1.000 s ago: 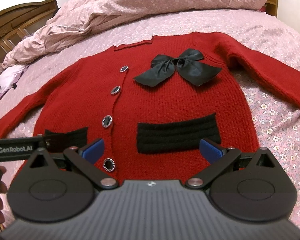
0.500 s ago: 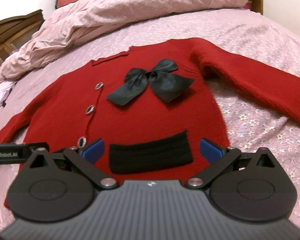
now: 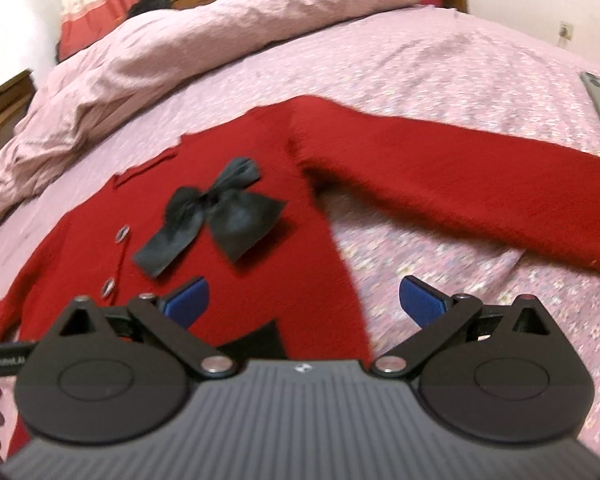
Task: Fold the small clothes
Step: 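Grasp the cardigan sleeve cuff with the right gripper and lift it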
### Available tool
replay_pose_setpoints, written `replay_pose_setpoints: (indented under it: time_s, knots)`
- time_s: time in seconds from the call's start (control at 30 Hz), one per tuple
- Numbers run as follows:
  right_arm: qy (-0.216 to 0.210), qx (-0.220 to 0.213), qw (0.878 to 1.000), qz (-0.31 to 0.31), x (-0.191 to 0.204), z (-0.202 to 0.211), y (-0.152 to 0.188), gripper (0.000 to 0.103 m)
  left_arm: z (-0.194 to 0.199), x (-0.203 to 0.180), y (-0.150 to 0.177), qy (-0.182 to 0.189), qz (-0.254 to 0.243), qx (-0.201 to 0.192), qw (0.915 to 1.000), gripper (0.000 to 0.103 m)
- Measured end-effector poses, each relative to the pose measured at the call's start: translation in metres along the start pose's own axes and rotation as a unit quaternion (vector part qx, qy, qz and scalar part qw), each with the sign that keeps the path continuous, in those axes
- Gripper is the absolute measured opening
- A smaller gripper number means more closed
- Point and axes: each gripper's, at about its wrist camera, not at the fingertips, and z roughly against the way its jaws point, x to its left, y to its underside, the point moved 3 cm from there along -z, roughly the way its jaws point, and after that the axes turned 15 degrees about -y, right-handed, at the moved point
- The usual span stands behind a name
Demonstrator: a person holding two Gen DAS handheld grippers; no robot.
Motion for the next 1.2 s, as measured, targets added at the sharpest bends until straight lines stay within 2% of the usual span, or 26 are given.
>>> replay_pose_setpoints:
  time_s: [0.27, 0.47, 0.8, 0.97, 1.2]
  knots:
    - [0.012, -0.024, 0.996, -0.084, -0.042, -0.007, -0.012, 0.103, -0.022, -0.019, -0.007, 0.001, -0.016, 0.004, 0.9999, 0.103]
    - [0.018, -0.04, 0.992, -0.114, -0.06, -0.018, -0.018, 0.103, -0.031, -0.025, -0.007, -0.004, -0.023, -0.005, 0.9997, 0.103]
    - [0.008, -0.094, 0.982, -0.161, -0.082, -0.02, -0.026, 0.103, -0.034, -0.024, 0.0, -0.003, -0.004, -0.018, 0.9998, 0.103]
    - [-0.001, -0.121, 0.974, -0.191, -0.091, -0.012, -0.028, 0.103, -0.032, -0.023, 0.002, -0.001, -0.001, -0.022, 0.9998, 0.103]
    - [0.003, -0.162, 0.955, -0.248, -0.109, -0.008, -0.029, 0.103, -0.032, -0.022, 0.002, 0.0, -0.001, -0.023, 0.9997, 0.103]
